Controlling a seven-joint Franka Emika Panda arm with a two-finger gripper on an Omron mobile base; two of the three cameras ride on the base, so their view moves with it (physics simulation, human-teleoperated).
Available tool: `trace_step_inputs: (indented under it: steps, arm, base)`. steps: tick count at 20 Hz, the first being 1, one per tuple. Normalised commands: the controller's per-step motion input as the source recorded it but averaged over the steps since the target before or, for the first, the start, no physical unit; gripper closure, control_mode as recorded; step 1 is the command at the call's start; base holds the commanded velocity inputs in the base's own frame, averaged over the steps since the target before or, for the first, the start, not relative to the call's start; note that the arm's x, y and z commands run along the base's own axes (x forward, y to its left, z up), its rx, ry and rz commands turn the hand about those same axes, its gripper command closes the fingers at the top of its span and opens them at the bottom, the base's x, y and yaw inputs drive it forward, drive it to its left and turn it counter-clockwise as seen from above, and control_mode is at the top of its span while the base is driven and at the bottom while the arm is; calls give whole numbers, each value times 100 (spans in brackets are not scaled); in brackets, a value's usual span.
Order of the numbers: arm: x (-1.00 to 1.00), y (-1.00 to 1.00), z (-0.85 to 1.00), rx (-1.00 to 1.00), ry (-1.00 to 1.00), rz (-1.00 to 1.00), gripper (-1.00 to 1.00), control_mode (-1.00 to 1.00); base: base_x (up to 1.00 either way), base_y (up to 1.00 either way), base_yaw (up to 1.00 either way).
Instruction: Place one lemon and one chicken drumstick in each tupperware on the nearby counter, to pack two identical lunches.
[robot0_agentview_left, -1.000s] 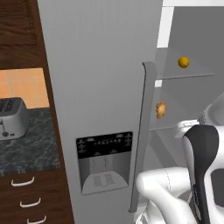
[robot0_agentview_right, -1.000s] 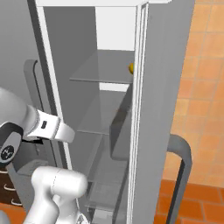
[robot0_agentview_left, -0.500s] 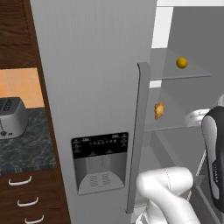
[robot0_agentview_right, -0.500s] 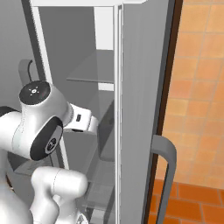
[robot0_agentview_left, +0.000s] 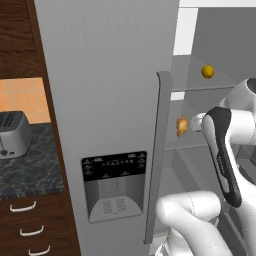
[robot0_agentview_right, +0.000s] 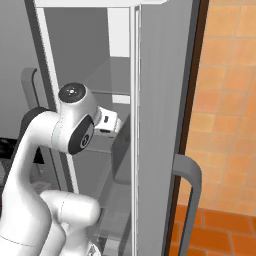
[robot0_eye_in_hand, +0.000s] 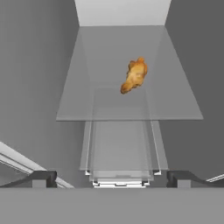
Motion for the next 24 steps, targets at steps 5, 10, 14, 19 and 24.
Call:
trace_step_inputs:
  steps: [5,10,14,19,24]
  arm:
    - [79,-20,-53,0,0,-1,-100,-100]
    - [64,-22,-37,0,0,-1,-100,-100]
    - [64,-12,-21,0,0,0,-100,-100]
    - [61,-9,-19,0,2,0,-100,-100]
    - [54,-29,-39,4,7,0,-100,-100]
  base:
    - [0,0,0]
    - [0,0,0]
    - [0,0,0]
    - [0,0,0]
    - [0,0,0]
